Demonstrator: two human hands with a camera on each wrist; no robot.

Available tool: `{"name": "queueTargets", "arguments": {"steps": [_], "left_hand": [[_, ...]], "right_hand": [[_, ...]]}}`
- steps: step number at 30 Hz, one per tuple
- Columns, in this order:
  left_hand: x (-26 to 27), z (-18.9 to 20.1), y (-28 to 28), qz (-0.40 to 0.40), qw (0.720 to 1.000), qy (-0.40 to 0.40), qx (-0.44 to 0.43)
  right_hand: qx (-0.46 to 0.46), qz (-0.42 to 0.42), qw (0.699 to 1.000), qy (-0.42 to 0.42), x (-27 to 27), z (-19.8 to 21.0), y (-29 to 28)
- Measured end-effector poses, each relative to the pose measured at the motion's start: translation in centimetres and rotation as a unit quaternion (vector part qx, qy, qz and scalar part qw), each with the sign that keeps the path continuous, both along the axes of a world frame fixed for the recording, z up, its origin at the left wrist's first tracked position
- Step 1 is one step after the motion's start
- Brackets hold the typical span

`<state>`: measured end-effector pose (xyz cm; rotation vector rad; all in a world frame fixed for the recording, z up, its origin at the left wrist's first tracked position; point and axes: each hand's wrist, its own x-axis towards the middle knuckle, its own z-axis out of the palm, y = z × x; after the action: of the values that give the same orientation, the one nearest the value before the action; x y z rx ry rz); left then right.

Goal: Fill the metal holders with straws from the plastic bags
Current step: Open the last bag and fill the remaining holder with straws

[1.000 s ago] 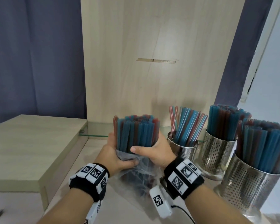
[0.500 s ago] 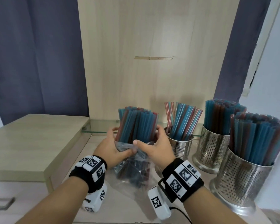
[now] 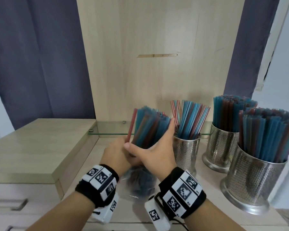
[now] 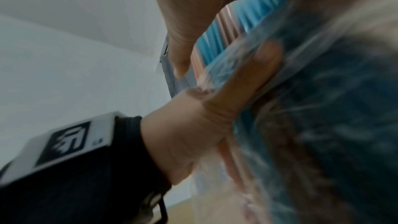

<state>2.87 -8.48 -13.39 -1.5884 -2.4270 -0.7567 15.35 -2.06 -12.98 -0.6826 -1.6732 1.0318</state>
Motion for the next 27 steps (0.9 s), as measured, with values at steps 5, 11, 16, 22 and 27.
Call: {"name": "queueTargets", "arguments": {"steps": [5, 11, 16, 22, 27], "left_hand": [[1.9, -0.8, -1.8, -0.101, 0.985, -0.100, 0.095], [0.7, -0.8, -4.0, -0.208, 0.971, -0.107, 0.049], [-0.5, -0.7, -4.1, -0.241, 0.955, -0.151, 0.084], [0.7, -1.8, -3.2, -0.189, 0.865, -0.411, 0.218], [0.7, -1.8, -1.5, -0.129, 0.879, -0.397, 0.230]], "right_hand": [[-0.035, 0.005, 0.998, 0.044, 0.0, 0.7, -0.6], [0.008, -0.046, 0.997, 0.055, 1.4, -0.3, -0.1], [0.056, -0.054, 0.993, 0.089, 1.8, -0.9, -0.4], [0.101, -0.074, 0.986, 0.106, 1.5, -2.1, -1.3], [0.099, -0.051, 0.992, 0.062, 1.6, -1.8, -0.7]]}}
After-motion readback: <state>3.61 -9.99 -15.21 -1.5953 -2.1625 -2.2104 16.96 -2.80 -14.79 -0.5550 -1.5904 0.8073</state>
